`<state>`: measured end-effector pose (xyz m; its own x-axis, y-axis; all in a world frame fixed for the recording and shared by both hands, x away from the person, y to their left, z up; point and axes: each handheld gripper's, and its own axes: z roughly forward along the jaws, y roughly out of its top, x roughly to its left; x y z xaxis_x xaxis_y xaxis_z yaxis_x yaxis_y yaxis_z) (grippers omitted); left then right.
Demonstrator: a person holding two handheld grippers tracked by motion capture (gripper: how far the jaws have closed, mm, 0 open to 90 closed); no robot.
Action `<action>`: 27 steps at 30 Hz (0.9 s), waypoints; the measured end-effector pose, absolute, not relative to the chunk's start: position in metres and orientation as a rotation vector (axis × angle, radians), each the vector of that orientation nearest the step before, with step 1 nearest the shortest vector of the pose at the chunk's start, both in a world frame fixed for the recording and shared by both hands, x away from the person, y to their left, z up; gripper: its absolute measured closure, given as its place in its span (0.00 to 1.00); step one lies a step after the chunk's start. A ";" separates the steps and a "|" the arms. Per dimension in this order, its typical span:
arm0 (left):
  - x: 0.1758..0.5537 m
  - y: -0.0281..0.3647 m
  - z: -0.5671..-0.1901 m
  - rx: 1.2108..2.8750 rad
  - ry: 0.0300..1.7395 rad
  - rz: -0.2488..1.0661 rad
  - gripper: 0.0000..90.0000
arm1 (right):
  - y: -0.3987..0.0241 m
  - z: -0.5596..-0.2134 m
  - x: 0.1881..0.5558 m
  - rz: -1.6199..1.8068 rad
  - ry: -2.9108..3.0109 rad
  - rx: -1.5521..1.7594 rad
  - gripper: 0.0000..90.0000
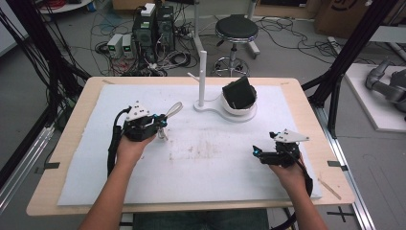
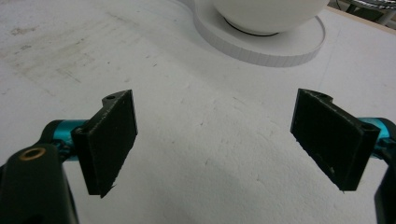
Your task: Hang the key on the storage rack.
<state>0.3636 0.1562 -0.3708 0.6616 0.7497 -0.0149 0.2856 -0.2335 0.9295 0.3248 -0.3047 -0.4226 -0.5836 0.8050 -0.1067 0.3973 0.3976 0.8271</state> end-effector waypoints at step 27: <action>0.397 0.106 -0.292 1.737 0.764 0.670 0.90 | -0.304 -0.423 0.324 1.086 2.170 1.021 0.16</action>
